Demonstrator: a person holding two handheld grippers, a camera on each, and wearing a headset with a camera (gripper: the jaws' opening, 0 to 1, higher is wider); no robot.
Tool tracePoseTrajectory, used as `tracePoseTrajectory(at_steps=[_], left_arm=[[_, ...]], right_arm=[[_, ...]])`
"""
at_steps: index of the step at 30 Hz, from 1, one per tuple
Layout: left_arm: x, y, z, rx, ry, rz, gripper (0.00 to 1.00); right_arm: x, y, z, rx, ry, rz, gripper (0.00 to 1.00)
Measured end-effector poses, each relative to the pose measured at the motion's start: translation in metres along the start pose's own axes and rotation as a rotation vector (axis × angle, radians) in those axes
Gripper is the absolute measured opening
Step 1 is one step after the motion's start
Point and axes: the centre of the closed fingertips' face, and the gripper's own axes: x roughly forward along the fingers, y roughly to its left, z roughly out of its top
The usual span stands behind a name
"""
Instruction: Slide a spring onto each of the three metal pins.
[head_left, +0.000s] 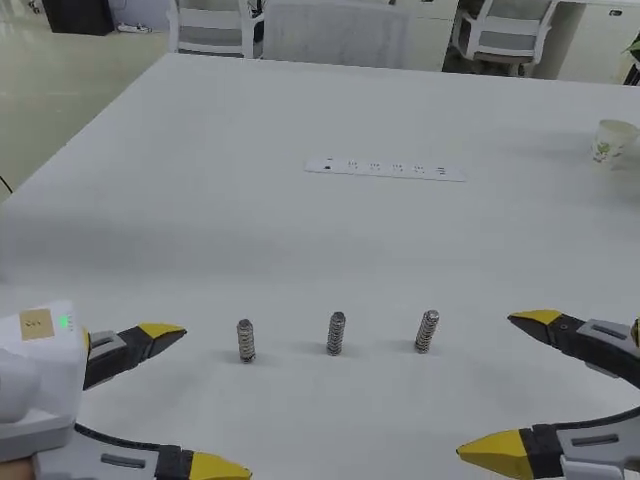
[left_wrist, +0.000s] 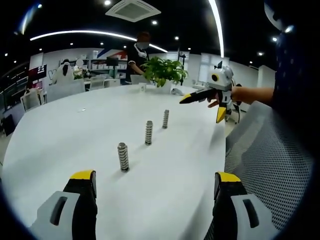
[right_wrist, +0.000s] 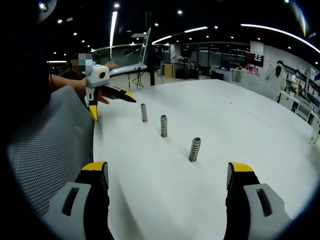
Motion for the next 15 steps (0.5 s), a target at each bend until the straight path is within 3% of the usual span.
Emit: tracePoseTrajectory(at_steps=[15], left_arm=[[-0.0025, 0.0014, 0.0013, 0.003, -0.008, 0.009, 0.95]], right_arm=[[-0.0014, 0.0023, 0.0005, -0.001, 0.005, -0.007, 0.99]])
